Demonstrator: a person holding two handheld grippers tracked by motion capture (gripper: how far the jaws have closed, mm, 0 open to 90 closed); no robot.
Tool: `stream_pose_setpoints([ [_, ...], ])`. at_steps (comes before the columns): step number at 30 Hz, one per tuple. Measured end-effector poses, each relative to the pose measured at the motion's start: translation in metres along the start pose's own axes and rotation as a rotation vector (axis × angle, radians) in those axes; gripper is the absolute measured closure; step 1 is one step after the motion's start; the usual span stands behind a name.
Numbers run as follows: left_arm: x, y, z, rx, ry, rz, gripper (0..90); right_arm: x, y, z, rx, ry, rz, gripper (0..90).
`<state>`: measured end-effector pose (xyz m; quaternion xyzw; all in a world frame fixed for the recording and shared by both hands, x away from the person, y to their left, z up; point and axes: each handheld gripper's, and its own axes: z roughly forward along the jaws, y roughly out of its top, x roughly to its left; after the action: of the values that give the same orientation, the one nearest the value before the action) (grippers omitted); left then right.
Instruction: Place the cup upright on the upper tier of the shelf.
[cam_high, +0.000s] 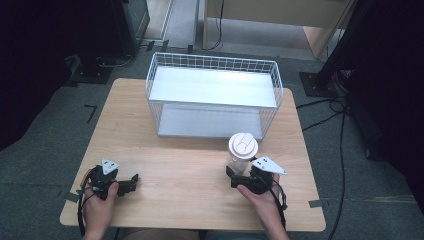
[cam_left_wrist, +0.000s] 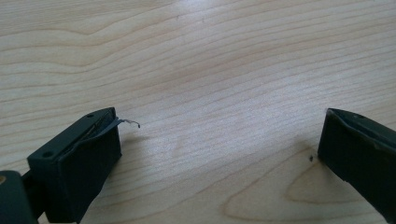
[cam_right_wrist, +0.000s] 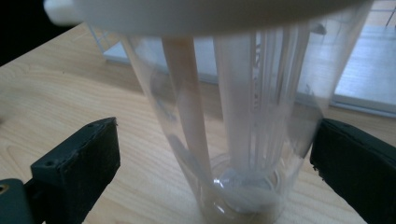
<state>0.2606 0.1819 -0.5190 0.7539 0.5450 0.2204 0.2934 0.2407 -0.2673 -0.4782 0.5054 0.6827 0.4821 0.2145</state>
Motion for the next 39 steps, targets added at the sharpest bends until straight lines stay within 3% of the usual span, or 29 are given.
stream_pose_setpoints([
  [17, 0.0, 0.0, 0.0, 0.0, 0.0, 0.0, 0.0, 0.003, 0.021, 0.006, -0.076, -0.045, 0.004, 8.6],
  [23, 0.0, 0.0, 0.0, 0.0, 0.0, 0.0, 0.0, 0.005, 0.022, 0.007, -0.116, -0.073, -0.009, 12.9],
  [39, 0.0, 0.0, 0.0, 0.0, 0.0, 0.0, 0.0, 0.013, 0.024, 0.005, -0.173, -0.09, -0.043, 14.9],
])
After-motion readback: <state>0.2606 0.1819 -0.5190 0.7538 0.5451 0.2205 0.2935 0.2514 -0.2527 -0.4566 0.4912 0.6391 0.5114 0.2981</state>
